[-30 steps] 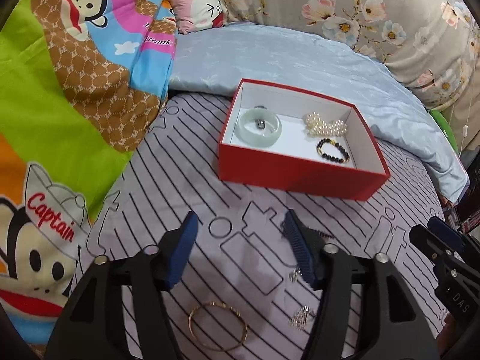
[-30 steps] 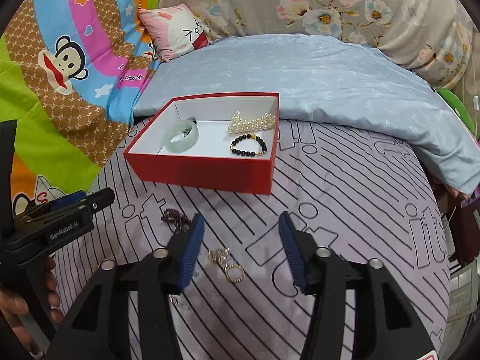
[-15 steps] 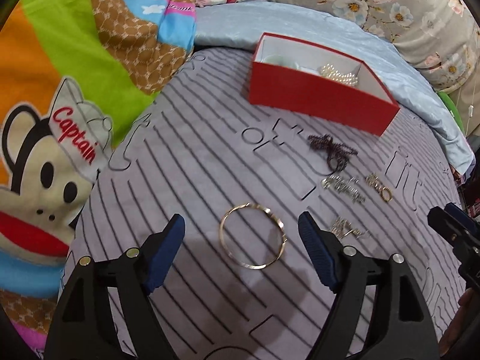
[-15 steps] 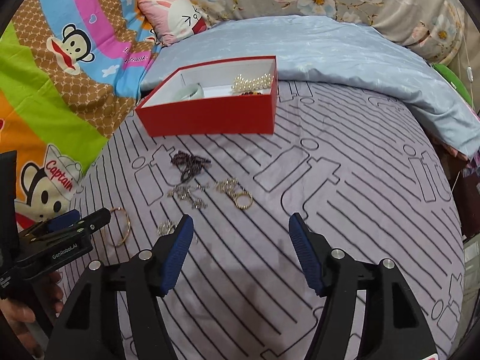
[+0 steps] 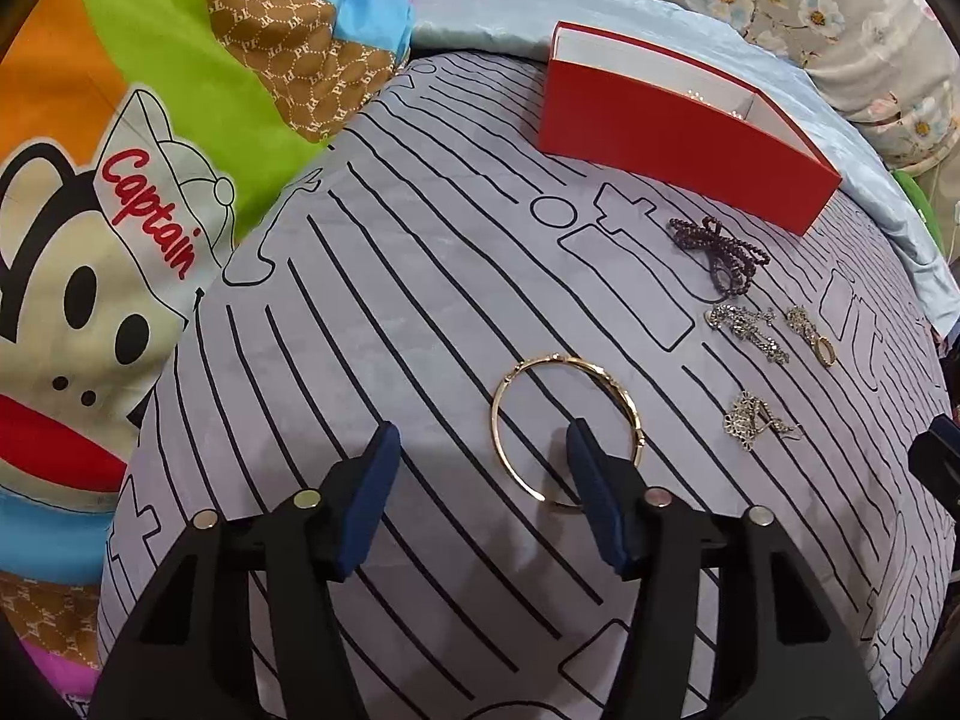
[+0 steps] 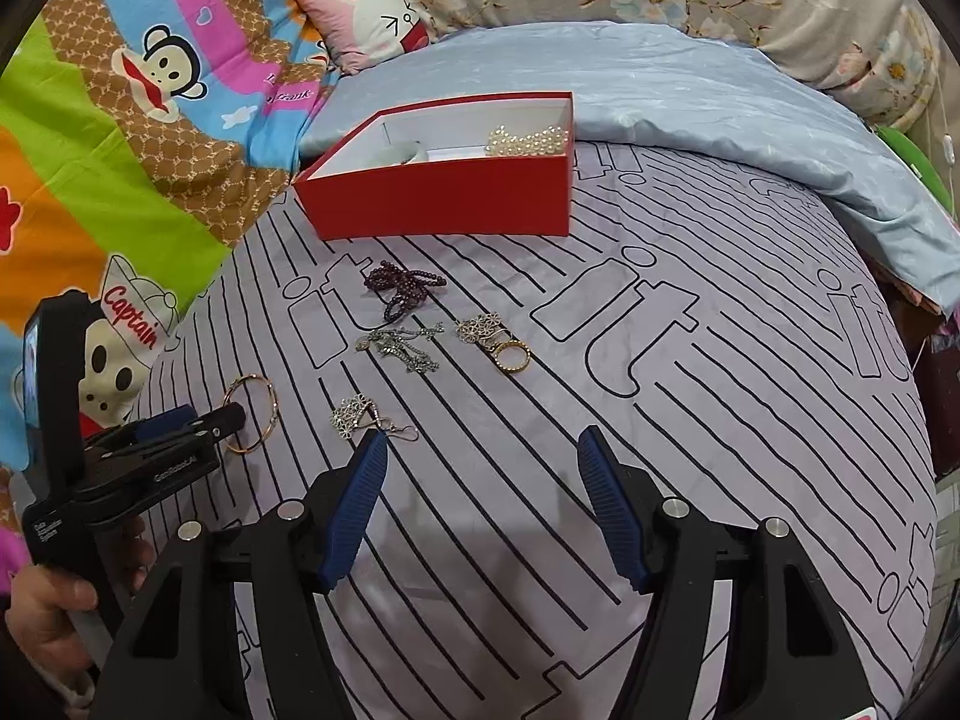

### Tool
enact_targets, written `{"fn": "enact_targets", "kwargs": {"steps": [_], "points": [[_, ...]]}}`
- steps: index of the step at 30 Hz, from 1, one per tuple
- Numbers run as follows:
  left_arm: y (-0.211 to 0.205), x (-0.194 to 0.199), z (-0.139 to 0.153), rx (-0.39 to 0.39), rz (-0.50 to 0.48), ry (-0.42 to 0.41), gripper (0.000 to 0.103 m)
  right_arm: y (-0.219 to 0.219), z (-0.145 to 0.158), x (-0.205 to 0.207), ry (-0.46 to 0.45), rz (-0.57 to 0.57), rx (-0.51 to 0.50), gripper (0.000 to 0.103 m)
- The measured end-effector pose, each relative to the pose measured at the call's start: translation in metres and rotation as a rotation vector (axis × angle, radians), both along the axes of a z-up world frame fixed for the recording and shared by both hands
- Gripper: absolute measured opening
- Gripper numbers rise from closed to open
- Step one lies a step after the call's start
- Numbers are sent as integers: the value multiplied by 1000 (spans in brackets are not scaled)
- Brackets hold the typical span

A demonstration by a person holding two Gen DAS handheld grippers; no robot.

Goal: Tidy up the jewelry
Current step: 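Withdraw both grippers from the box toward the remaining jewelry, then grasp the gold bangle with the left gripper while the right gripper grasps the garnet bead strand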

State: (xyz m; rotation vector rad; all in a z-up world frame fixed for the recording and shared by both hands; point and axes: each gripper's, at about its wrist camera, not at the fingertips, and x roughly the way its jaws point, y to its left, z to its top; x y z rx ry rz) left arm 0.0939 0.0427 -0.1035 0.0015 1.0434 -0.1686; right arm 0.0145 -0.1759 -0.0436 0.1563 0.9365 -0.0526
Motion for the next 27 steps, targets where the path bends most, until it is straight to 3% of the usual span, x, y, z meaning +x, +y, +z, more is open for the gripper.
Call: {"fn": "enact_targets", "kwargs": {"steps": [3,11,13,22,27], "points": [[-3,1,0,10,-13,-13,44,1,-1,1,4,5,5,65],[-8,3,1,3,-41,-27,6,6,-3,4,10,23,6,65],[-8,3,2,-5,-46,-23,2,7,-4,5,12,26,7,64],[-12,1,15,-55,-72,-20,2,11,-4,27,9,55,9,58],[-14,3,28,-79,-79,-35,2,19,-6,55,8,90,10,48]]}}
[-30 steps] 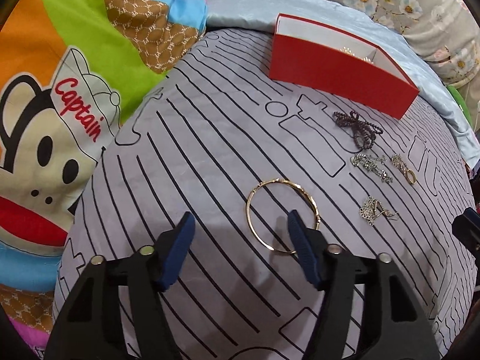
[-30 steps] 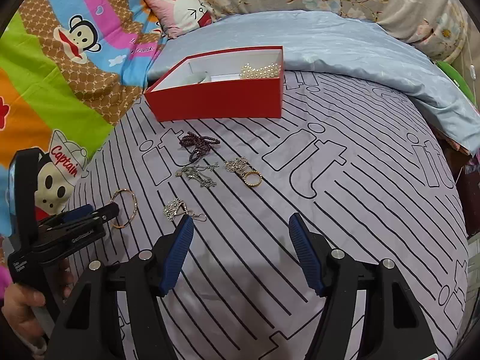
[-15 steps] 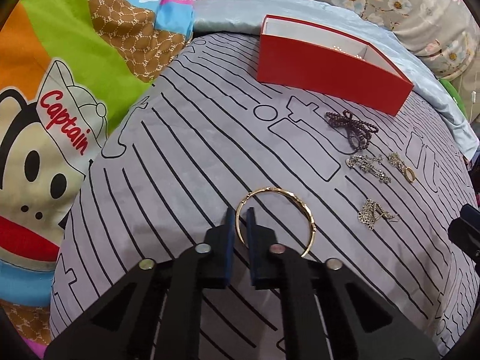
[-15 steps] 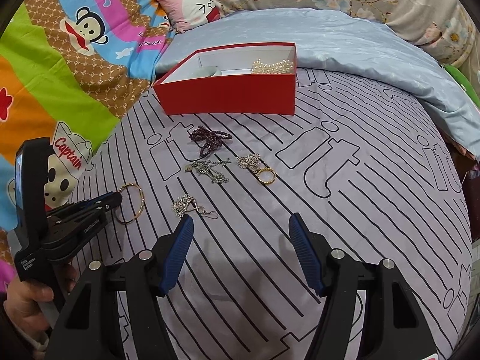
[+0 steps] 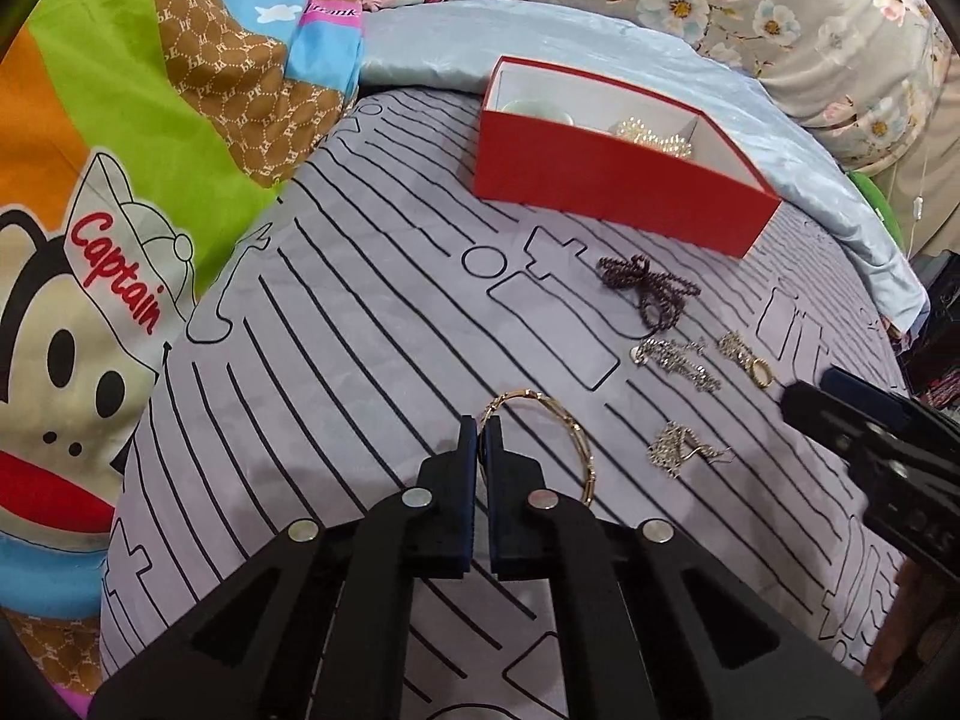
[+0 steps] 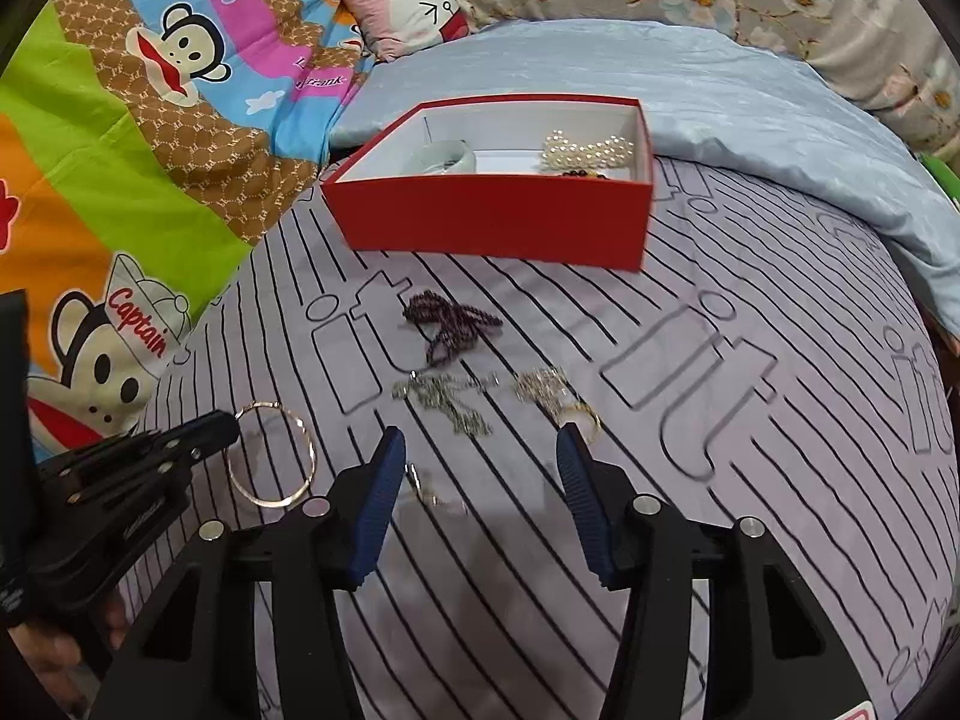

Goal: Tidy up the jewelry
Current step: 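Grasp the gold bangle with the left gripper while the right gripper grasps the garnet bead strand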

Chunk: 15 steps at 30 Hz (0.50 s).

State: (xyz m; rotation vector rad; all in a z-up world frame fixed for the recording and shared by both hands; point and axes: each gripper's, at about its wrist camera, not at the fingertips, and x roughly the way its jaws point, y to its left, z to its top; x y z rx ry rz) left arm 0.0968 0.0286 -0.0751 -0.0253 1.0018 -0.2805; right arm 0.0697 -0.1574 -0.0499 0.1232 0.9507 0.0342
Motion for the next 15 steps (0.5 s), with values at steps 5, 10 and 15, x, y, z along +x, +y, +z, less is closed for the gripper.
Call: {"fn": "enact_targets", "kwargs": {"steps": [5,10,15], "points": [[1,3,7,-10,6,-12,2,9,-7,30,4,33,-3,43],[3,9,8,-10,10,-12,2,14,-17,53,27,55,-4,35],[3,14,6,-6,7,-9,2,14,-26,66,46,60,15,26]]}}
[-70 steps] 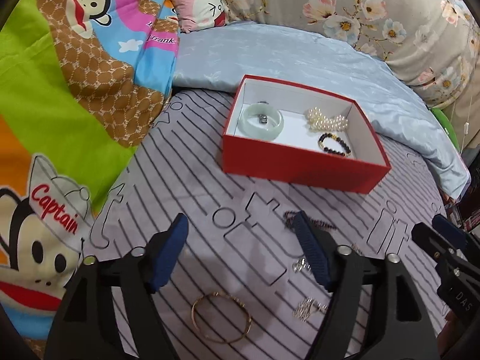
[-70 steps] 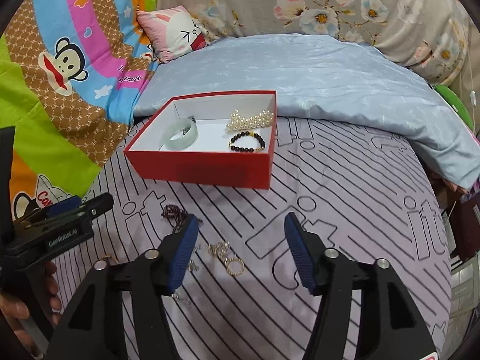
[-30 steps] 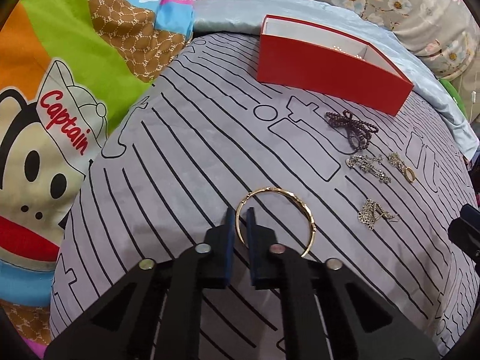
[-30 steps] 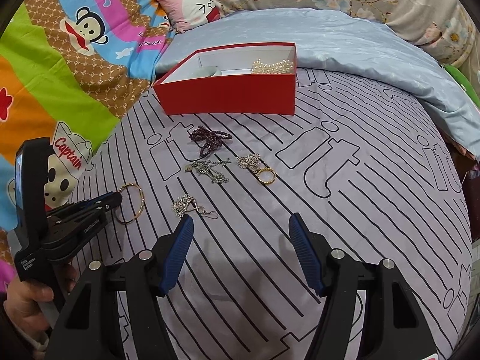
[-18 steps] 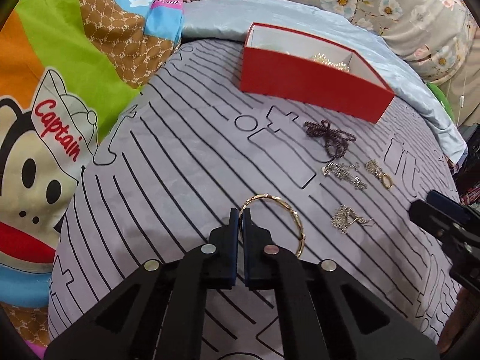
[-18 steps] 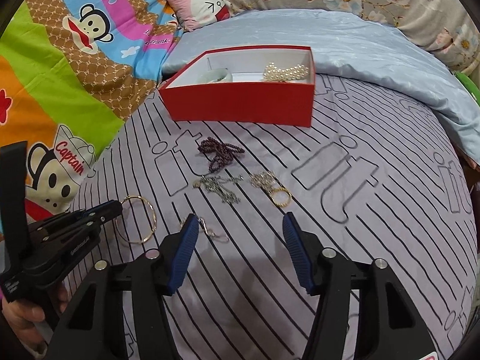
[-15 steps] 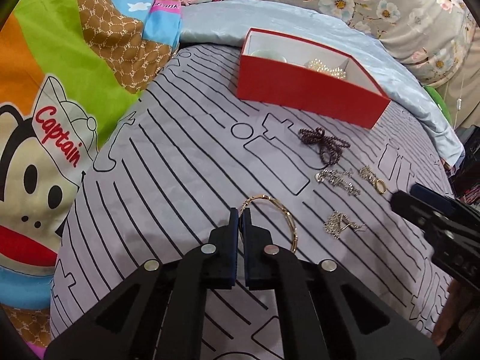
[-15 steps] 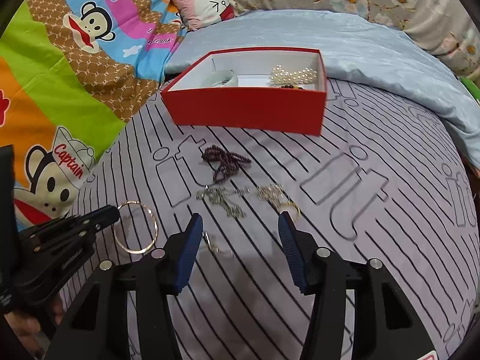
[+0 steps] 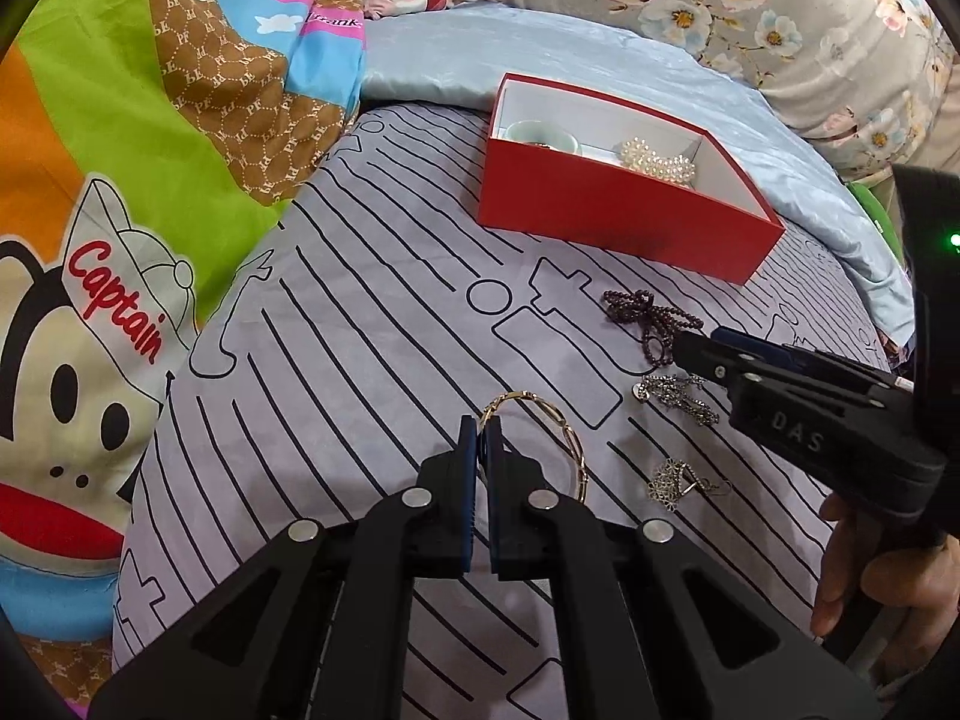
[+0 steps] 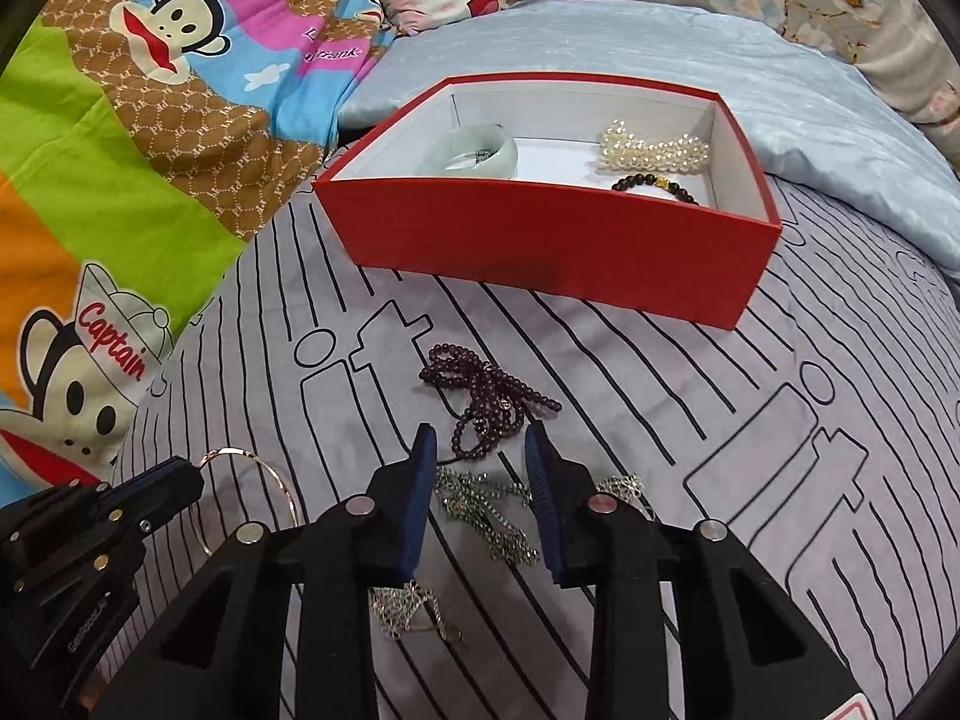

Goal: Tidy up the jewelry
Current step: 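Grasp the gold bangle with the left gripper while the right gripper grasps the garnet bead strand, then carry the gold bangle and garnet strand with both grippers into the red box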

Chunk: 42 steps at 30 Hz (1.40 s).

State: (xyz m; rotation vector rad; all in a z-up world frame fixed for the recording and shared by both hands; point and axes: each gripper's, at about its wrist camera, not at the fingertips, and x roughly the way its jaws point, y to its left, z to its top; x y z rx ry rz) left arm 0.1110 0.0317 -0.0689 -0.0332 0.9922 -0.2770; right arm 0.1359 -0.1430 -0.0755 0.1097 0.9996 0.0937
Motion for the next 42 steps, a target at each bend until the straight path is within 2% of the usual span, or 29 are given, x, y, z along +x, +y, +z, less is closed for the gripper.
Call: {"fn": "enact_targets", "kwargs": {"steps": [12,20,32,42], "points": [[0,4,-2,-1,-2,4,2,-3,-12,14,25,-2,8,10],[-2,5,-1,-3,-3,1,2,-6,-7,11,11,-1,15,3],[-9,2,17,-25,-21,-32,2,-22,22,-11,-34,-28,39,3],[-23,4,46,-38,-55,-84,2,-38,66,-32,-98,-53,36,3]]}}
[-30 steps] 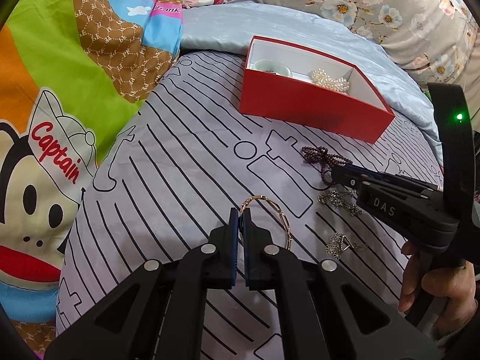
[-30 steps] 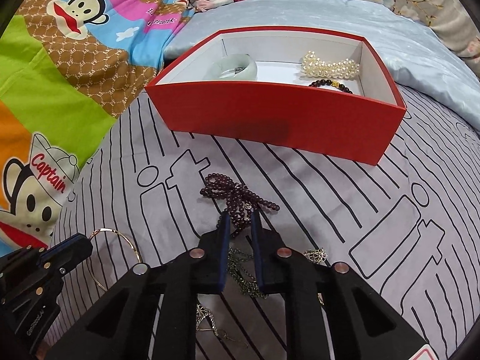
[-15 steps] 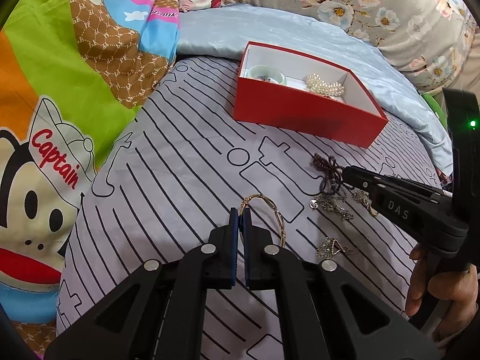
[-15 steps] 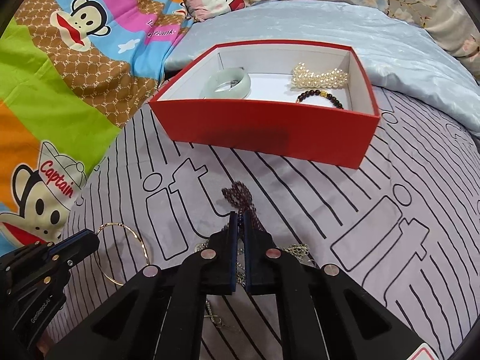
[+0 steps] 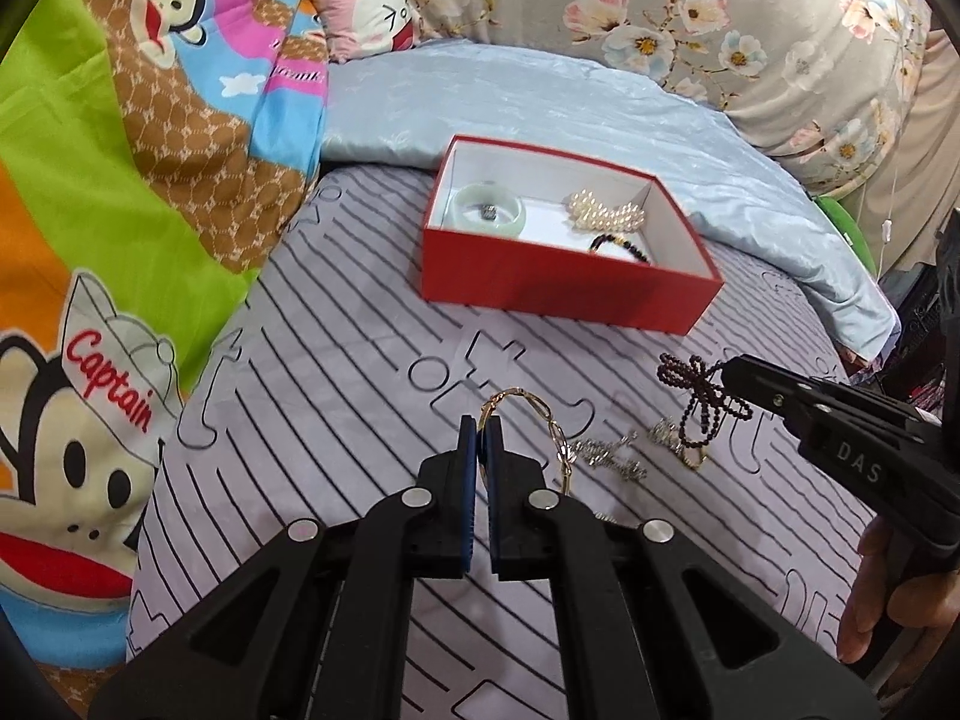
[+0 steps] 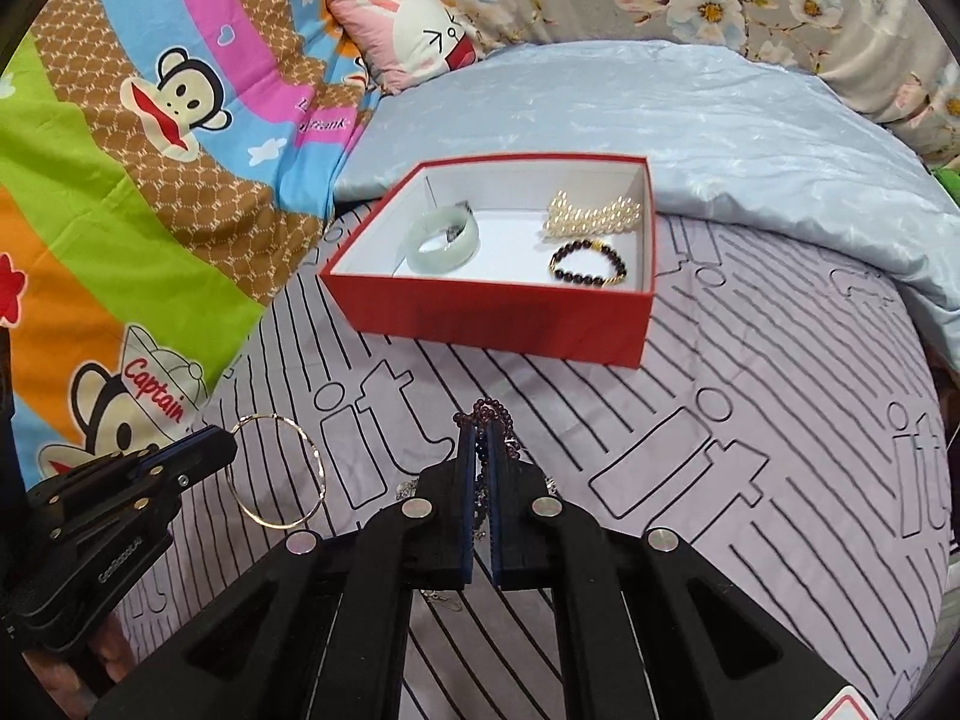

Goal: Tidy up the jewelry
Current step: 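Carry the gold bangle and garnet strand with both grippers into the red box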

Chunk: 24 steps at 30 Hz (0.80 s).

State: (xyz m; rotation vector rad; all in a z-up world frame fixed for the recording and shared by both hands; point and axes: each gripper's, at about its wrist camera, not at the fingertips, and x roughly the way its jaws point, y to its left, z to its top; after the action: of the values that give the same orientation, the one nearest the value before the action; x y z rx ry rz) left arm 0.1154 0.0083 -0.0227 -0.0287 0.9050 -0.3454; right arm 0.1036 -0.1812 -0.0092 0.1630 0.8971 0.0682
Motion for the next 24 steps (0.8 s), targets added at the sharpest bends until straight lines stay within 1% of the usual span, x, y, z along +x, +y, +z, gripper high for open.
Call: {"fn": "enact_targets", "kwargs": {"steps": [8,14,19,24], "points": [[-20,16,44,-27,-23,-97,2,-12,47,1,-86,-2,-24,3],[-42,43,78,-46,-48,-175,2,-20,75,22,-145,-4,-43,3],[-59,73,89,-62,-57,-198,2,-30,82,50,-158,-16,-48,3],[-78,110,84,-66,-64,-187,2,-34,77,78,-152,-20,-53,3]]}}
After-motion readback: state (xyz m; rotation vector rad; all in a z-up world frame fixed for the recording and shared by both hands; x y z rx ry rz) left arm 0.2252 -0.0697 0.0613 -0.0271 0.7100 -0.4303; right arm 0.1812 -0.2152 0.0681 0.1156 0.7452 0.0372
